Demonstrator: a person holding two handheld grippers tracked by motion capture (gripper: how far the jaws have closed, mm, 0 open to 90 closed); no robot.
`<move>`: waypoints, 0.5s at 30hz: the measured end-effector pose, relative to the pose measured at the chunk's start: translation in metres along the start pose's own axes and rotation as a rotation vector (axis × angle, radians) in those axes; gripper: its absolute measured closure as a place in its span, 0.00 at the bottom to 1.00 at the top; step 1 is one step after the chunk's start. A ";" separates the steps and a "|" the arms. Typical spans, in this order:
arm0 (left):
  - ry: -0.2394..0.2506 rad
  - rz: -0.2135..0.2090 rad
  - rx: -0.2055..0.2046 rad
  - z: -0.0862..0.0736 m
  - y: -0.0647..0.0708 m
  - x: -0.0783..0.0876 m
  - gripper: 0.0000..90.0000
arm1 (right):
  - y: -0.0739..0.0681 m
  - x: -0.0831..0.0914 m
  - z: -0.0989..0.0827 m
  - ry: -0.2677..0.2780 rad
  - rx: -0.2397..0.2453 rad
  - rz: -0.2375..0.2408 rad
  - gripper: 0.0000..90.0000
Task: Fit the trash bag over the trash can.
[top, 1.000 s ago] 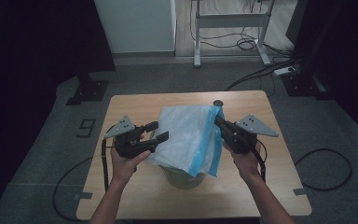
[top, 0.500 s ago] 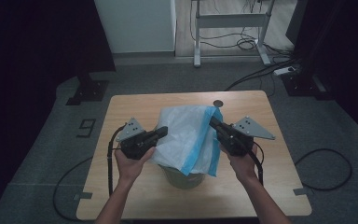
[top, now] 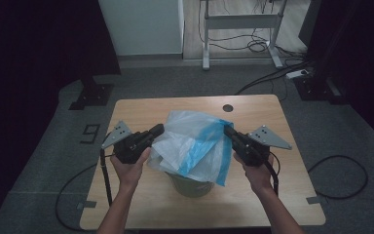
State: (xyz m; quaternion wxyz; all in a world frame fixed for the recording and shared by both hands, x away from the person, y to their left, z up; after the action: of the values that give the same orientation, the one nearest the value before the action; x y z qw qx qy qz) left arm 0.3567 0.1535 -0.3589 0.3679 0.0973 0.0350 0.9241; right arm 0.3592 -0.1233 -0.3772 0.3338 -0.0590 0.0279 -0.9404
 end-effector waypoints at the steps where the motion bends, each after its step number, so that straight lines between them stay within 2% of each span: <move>1: 0.006 0.004 0.004 0.000 -0.001 0.001 1.00 | 0.001 0.001 -0.001 0.000 -0.002 -0.003 0.99; 6: 0.030 0.016 0.041 0.003 -0.009 0.006 1.00 | 0.007 0.012 -0.003 0.002 0.001 -0.015 0.99; 10: 0.046 0.029 0.045 0.004 -0.012 0.010 1.00 | 0.014 0.023 -0.001 0.007 0.014 -0.037 0.99; 15: 0.066 0.033 0.051 0.006 -0.013 0.011 1.00 | 0.028 0.023 0.008 0.002 0.025 -0.076 0.99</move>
State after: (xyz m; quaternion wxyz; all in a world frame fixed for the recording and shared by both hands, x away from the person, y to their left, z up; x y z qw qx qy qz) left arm 0.3592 0.1705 -0.3533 0.3485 0.0767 0.0689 0.9316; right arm 0.3601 -0.1601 -0.3692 0.2986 -0.0549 0.0139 -0.9527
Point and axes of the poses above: each handheld gripper's, and its own axes: x roughly backward along the jaws, z roughly out of its top, y roughly to its right, the point moved 6 cm from there along -x, roughly forward along the jaws, and after that the axes turned 4 degrees about z, right-handed, at the moved point
